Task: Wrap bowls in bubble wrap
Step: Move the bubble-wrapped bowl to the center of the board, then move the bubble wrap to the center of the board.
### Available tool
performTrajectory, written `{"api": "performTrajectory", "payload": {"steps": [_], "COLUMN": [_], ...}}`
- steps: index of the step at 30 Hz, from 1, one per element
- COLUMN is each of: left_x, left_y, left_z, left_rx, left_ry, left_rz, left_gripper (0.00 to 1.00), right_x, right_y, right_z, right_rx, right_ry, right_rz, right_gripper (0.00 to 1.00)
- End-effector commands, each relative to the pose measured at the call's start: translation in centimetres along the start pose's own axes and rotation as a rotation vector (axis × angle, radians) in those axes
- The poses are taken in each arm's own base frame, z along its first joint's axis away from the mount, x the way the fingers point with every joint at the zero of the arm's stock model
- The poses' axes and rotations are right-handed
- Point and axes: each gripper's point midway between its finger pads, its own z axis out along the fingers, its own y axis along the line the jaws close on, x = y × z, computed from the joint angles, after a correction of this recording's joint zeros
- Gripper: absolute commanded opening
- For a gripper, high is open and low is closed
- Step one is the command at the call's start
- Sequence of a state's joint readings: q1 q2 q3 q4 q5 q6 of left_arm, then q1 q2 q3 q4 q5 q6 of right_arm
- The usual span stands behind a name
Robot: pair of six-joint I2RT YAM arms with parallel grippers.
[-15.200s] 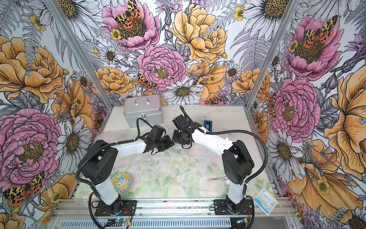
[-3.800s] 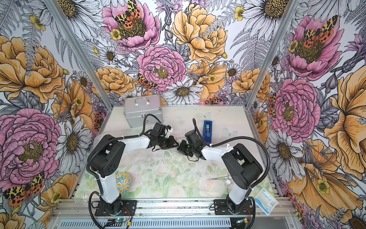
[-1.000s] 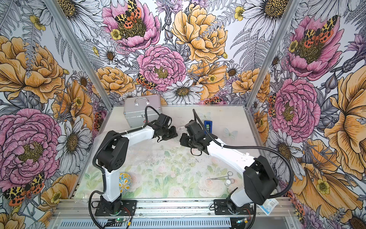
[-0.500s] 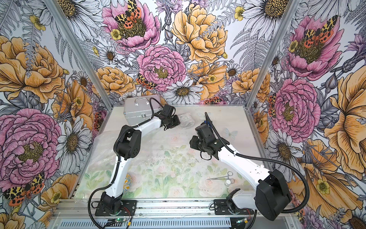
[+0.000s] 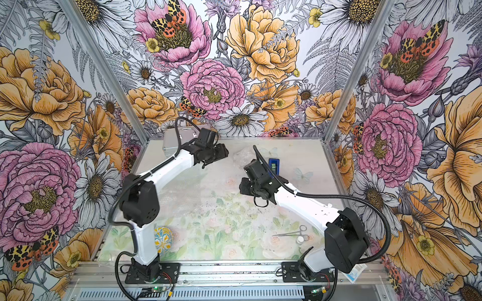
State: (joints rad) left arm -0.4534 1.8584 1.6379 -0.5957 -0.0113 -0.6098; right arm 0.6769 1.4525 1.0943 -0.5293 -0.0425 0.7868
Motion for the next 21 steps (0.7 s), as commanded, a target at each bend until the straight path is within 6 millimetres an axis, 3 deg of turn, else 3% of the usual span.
{"api": "performTrajectory", "payload": {"steps": [1,4,6,12,16,21], "left_x": [2.3,6.4,8.6,12.5,13.8,15.2], "left_y": [7.9,12.9,14.4,15.6,16.7,18.2], "left_z": [-2.4,-2.2,-1.4,0.5,0.8,1.8], "left_rx": [-0.237,-0.325,-0.341,-0.380,-0.412,-0.388], "left_ry": [0.014,0.126,0.196,0.291,0.315,0.376], "left_rz": [0.053,0.033,0.017,0.023,0.013,-0.100], "left_gripper": [0.68,0.68,0.68,0.70,0.70,0.59], "right_x": [-1.0,-0.8,-0.6,0.1,0.4,0.0], "right_y": [1.0,1.0,0.9,0.5,-0.2,-1.1], "right_z": [0.1,0.4,0.5,0.6,0.5,-0.4], "right_rx": [-0.012,-0.024,-0.028,-0.032,-0.028,-0.027], "right_ry": [-0.041,-0.043,-0.043,-0.032,-0.028,-0.051], "right_rz": [-0.029,-0.020,-0.014,-0.006,0.006,0.036], "right_gripper": [0.43,0.43,0.43,0.43,0.43,0.43]}}
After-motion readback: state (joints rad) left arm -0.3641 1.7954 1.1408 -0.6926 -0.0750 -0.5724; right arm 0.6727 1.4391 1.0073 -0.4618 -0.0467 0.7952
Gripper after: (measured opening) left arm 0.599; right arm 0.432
